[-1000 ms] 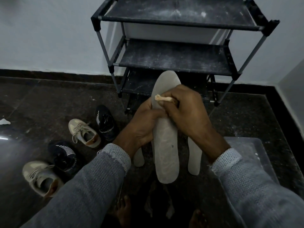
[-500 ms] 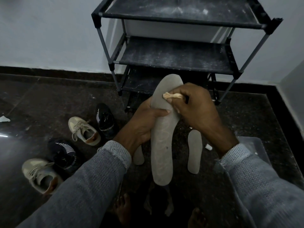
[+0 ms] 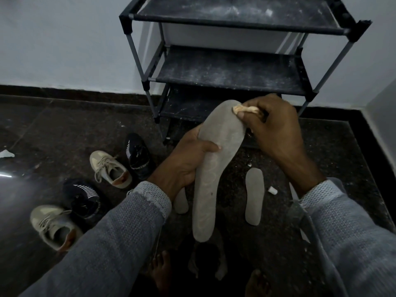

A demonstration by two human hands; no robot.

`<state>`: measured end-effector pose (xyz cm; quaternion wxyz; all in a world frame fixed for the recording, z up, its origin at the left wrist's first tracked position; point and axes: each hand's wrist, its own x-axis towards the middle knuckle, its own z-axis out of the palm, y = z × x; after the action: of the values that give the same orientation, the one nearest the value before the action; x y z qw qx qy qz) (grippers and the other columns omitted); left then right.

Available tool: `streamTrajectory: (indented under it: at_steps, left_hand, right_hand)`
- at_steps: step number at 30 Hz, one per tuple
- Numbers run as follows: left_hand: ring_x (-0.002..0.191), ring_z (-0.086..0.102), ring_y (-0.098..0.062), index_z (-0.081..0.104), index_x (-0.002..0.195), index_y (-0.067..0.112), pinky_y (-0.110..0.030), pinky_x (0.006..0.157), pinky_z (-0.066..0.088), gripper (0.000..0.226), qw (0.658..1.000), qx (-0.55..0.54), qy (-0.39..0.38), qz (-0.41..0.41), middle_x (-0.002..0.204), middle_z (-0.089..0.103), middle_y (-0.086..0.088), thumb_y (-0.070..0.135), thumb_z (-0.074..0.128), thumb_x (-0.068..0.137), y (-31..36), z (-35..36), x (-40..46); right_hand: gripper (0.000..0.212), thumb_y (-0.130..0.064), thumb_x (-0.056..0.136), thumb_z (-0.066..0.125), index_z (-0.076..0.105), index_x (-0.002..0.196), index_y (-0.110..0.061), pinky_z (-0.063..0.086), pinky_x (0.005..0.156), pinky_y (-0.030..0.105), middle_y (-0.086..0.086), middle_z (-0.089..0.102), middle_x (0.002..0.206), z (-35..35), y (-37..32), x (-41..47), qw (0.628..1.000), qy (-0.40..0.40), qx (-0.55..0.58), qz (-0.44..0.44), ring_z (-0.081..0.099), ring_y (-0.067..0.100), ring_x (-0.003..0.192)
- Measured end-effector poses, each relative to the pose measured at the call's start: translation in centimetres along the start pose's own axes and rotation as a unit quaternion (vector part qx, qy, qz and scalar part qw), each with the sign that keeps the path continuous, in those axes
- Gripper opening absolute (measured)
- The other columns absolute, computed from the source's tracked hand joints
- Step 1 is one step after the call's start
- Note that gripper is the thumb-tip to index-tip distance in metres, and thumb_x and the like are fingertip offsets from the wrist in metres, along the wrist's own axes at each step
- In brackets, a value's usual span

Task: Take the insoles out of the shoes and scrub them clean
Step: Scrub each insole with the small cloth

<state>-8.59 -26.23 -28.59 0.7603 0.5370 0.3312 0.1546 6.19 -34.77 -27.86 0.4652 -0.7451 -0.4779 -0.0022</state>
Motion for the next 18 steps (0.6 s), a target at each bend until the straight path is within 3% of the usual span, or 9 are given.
streamTrajectory:
  at_steps: [3,7,8,13,18]
  left_hand:
    - [0.084,0.065,-0.018,0.056,0.124,0.012,-0.026,0.062,0.057,0.05,1.0,-0.004,-0.005,0.003,0.1,0.066,-0.006,-0.015,0.052,0.082,0.03,0.08,-0.05]
    - [0.079,0.068,-0.012,0.058,0.114,0.016,-0.025,0.066,0.058,0.049,0.999,-0.027,-0.015,0.014,0.099,0.067,-0.004,-0.019,0.047,0.082,-0.03,-0.07,0.03]
    - [0.08,0.068,-0.012,0.059,0.114,0.017,-0.026,0.067,0.058,0.049,0.999,-0.03,-0.017,0.013,0.1,0.067,-0.004,-0.019,0.047,0.082,-0.05,-0.11,0.04]
    - [0.094,0.064,-0.024,0.054,0.129,0.013,-0.034,0.071,0.058,0.053,1.0,-0.022,-0.005,-0.004,0.112,0.065,-0.01,-0.014,0.052,0.083,-0.13,-0.03,0.13]
    - [0.104,0.063,-0.032,0.053,0.132,0.01,-0.039,0.077,0.057,0.052,1.0,-0.023,0.003,-0.016,0.121,0.063,-0.016,-0.008,0.056,0.084,-0.17,0.1,0.11]
  right_hand:
    - [0.013,-0.021,0.086,0.071,0.073,0.097,-0.015,0.04,0.069,0.004,-0.006,0.062,0.089,-0.1,0.13,-0.12,1.0,-0.003,0.005,0.001,0.055,-0.006,0.077]
    - [0.015,-0.022,0.083,0.074,0.073,0.097,-0.019,0.047,0.068,0.012,-0.007,0.065,0.091,-0.57,-0.09,-0.05,0.984,-0.175,0.034,0.0,0.06,0.001,0.081]
    - [0.015,-0.022,0.082,0.074,0.074,0.097,-0.019,0.048,0.068,0.014,-0.007,0.065,0.091,-0.62,-0.09,0.0,0.982,-0.186,0.036,-0.002,0.061,0.002,0.081]
    - [0.012,-0.026,0.085,0.072,0.073,0.095,-0.019,0.041,0.065,0.005,-0.005,0.064,0.089,-0.48,0.54,0.05,0.999,-0.024,0.031,0.036,0.058,-0.002,0.076]
    - [0.008,-0.022,0.086,0.071,0.073,0.092,-0.018,0.047,0.06,0.012,-0.009,0.068,0.079,-0.25,0.64,-0.1,0.994,-0.042,0.084,0.063,0.06,-0.002,0.066]
